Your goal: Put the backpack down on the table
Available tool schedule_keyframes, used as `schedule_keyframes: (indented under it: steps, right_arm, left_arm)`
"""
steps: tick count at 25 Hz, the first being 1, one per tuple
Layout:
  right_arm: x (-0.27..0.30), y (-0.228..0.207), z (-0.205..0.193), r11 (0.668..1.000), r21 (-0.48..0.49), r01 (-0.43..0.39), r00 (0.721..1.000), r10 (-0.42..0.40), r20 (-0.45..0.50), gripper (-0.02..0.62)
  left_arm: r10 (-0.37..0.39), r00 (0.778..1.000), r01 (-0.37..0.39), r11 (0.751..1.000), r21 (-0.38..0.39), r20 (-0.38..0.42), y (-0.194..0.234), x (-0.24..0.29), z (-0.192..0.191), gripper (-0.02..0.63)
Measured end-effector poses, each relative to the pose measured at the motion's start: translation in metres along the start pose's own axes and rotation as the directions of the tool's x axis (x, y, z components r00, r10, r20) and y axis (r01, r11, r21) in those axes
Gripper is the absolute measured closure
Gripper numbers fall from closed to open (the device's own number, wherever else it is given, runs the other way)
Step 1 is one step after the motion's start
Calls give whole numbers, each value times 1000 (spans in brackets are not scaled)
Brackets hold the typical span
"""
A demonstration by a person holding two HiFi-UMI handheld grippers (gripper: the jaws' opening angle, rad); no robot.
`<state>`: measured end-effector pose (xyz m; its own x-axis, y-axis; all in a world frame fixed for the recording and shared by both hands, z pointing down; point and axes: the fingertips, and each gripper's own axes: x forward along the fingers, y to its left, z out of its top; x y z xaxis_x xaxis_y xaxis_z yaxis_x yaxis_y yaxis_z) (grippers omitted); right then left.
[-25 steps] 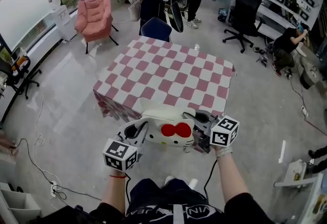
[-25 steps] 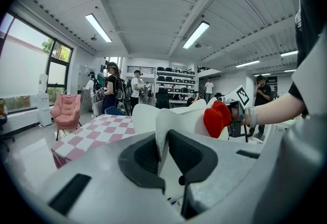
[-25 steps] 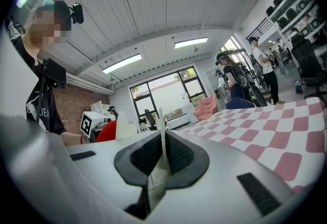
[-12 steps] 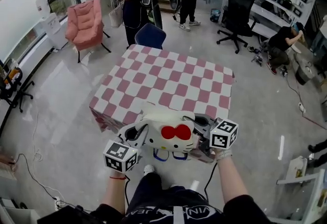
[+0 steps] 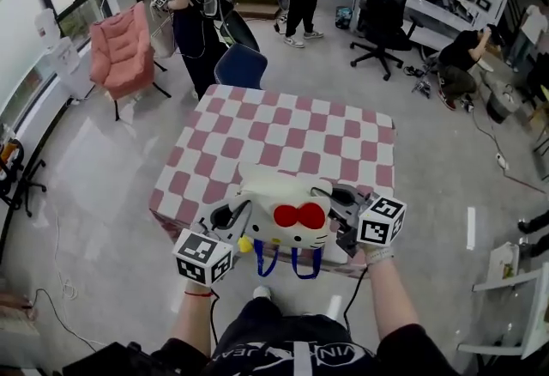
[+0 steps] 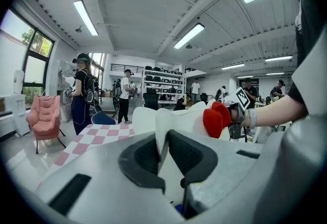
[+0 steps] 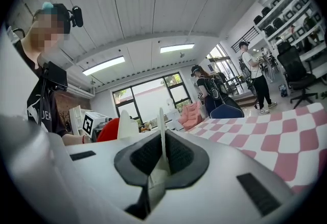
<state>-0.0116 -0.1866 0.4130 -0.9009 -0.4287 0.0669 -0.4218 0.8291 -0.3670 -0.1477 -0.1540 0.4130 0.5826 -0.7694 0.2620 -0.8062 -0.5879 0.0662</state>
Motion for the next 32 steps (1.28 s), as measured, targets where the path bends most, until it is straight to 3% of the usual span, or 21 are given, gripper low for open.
schedule_keyframes:
  steps: [12, 17, 32]
  right_arm:
    - [29, -17, 27, 990, -26, 141, 989, -140, 38, 584]
    - [37, -35, 29, 984, -19, 179, 983, -178, 50, 584]
    - [80, -116, 48, 992, -29, 121, 992, -120, 30, 584]
  left_arm:
    - [-123, 992, 122, 992, 28, 38, 46, 24, 25, 565]
    - [-140, 989, 138, 989, 44, 52, 60, 43, 27, 565]
    - [-70, 997, 69, 997, 25, 33, 109, 109, 33, 565]
